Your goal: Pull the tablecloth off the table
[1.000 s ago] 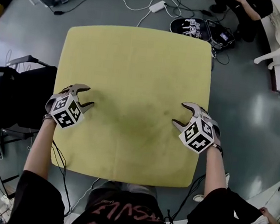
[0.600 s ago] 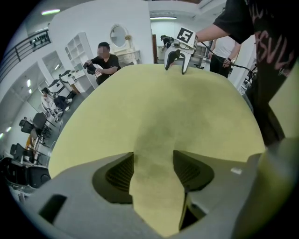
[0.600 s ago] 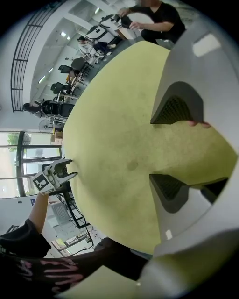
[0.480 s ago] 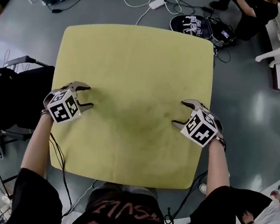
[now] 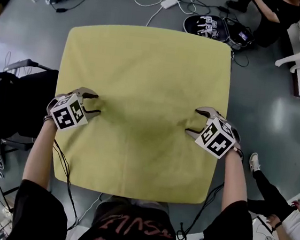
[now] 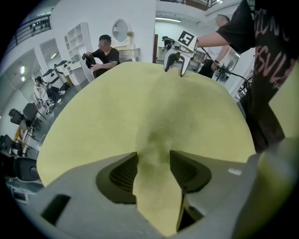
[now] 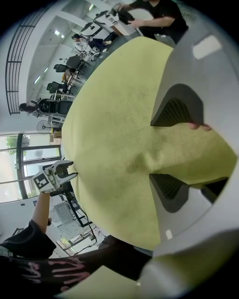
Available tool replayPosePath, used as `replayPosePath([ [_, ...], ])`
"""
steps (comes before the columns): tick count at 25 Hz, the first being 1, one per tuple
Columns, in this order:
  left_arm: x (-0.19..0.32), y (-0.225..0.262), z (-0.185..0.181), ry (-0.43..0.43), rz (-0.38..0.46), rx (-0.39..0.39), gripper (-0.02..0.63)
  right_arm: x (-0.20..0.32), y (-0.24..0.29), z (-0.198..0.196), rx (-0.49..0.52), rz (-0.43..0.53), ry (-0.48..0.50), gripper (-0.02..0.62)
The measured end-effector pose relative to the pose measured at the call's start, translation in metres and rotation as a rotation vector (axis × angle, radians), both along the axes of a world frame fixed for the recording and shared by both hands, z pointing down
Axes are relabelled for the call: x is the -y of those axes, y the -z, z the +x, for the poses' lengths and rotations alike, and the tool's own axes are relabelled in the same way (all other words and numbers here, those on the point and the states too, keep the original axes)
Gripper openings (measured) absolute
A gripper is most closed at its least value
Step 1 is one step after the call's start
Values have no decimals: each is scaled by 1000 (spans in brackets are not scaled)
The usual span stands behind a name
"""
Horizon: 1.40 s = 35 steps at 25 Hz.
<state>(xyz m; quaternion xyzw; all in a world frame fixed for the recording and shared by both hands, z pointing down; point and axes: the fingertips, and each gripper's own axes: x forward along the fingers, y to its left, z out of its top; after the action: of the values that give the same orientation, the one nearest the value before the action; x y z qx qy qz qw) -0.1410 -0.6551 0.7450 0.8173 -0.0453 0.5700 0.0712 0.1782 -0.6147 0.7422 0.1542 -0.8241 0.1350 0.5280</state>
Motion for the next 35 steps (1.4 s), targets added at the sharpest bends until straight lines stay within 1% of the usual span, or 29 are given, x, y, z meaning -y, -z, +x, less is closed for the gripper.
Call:
replayPosePath([
  [7,-5,1,0,14,9,-10,187,-2,1,-2,-18,0,-3,308],
  [10,-6,2,0,24,16,-10,155,-1,2,-4,-18,5,-8,285],
  [14,-11,2,0,45,43,-17,64,-4,3,-5,-3,25,-27,241],
  [17,-13,3,-1,71,54,-20,35,-7,5,-7,-9,33,-37,210],
  [19,-14,3,-1,83,67,-16,15,-10,6,-8,-27,35,-34,176],
  [23,-18,3,-1,112,92,1,8,-21,6,-12,-48,51,-29,83],
  [26,-22,5,-7,174,82,-12,8,-28,6,-13,-54,79,-47,21],
  [29,-32,14,-11,199,74,-29,8,-35,12,-12,-59,96,-54,17],
  [32,-41,25,-12,192,83,-40,8,-42,23,-12,-56,114,-76,17],
  [35,-50,36,-15,181,96,-49,8,-51,34,-16,-78,137,-67,17],
])
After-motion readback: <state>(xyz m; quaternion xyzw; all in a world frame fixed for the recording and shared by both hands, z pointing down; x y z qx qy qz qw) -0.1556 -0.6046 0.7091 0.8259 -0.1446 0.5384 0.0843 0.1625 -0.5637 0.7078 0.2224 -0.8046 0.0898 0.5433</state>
